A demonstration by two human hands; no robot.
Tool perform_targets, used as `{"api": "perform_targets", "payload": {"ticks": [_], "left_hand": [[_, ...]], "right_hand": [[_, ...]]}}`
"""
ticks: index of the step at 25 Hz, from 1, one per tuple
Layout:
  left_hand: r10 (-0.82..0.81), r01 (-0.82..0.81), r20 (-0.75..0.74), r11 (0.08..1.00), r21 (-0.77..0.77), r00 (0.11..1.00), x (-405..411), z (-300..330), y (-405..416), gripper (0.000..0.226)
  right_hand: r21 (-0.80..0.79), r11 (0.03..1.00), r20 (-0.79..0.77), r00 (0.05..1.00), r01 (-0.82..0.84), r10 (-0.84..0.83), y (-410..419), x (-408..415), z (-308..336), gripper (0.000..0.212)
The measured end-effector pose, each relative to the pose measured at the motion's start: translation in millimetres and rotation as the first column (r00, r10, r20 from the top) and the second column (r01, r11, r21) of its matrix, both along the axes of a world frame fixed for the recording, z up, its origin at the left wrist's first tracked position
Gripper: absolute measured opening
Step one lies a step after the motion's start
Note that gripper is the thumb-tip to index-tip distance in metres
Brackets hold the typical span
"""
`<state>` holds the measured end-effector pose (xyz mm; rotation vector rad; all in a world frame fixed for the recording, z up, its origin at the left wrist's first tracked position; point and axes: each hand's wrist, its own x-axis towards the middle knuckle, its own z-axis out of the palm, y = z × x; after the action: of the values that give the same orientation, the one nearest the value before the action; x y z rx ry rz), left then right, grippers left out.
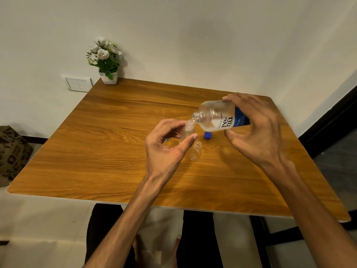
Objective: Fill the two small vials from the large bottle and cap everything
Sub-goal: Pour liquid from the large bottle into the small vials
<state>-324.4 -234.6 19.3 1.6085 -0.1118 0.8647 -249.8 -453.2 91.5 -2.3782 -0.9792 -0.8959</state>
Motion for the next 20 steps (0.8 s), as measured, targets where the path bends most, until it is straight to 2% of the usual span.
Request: {"api": "perform_targets", "payload": {"ticks": [6,12,16,20], "left_hand": [[-0.007,0.007,-0.003,1.0,-0.013,1.0,2.2,-2.2,-3.0,0.037],[0.007,-0.006,-0.077,1.0,0.009,0.997,8.5,-19.7,-0.2,0.036],[0.052,-0.049,-0.163,0.999,0.023,0.985,15.3,-40.4,9.5,0.034],[0.092,-0.085,-0.26,0.996,0.039,0.961,21.6,-60.2,22.8,0.036]], "right_hand": [[0.199,0.979,-0.174,0.985,0.048,-0.013,4.4,-21.2,-40.9,0.075],[0.434,0.887,-0.422,0.906,0.161,0.042,12.5,-26.0,-79.7,0.072],[0.502,0.809,-0.544,0.839,0.304,0.023,8.7,-11.8,-108.0,0.079],[0.533,0.752,-0.593,0.805,0.387,0.006,4.4,-1.6,-125.0,0.076]]}}
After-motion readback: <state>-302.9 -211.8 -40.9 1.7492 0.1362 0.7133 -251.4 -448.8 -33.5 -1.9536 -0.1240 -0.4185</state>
